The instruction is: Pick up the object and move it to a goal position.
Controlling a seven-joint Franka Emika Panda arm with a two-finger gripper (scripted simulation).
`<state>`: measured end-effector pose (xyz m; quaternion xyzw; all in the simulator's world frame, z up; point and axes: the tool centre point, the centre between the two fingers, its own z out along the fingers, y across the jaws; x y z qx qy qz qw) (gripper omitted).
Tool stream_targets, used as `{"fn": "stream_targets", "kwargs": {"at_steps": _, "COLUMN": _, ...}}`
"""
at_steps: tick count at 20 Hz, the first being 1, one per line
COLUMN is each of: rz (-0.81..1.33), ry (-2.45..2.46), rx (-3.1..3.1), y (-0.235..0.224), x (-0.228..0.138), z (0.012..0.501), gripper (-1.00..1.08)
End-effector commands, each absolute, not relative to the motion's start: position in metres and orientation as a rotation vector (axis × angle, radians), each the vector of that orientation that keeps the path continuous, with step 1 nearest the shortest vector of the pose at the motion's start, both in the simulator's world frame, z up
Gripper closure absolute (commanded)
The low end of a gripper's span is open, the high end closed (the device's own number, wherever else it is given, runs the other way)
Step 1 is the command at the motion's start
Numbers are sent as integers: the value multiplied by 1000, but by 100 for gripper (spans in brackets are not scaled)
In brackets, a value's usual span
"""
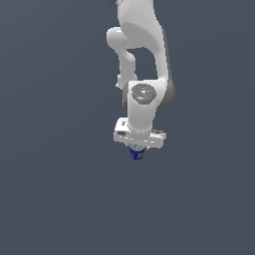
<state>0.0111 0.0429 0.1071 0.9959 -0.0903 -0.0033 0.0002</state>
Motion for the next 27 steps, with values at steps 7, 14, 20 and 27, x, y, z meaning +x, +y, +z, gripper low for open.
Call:
{"fn": "stream_targets", "kwargs": {"at_steps": 7, "rz": -1, "ry": -287, "rx": 3130, "y": -39, "x": -16, "z": 168, "gripper": 108}}
{"fn": "stream_targets", "kwargs": {"at_steps": 14, "rz": -1, "ry": -288, "rx": 3131, "y": -105, "x": -37, "z": 217, "gripper": 108}}
{"fn": "stream_targets", "kwargs": {"at_steps": 20, "rz": 0, "ry": -287, "rx": 3130, "y": -145, "x": -49, "z": 246, "gripper": 108}}
{"fn": "stream_targets", "kwargs": {"at_steps": 27, "rz": 0, "ry": -287, "rx": 3129, "y": -159, "x": -50, "z": 255, "gripper": 108}}
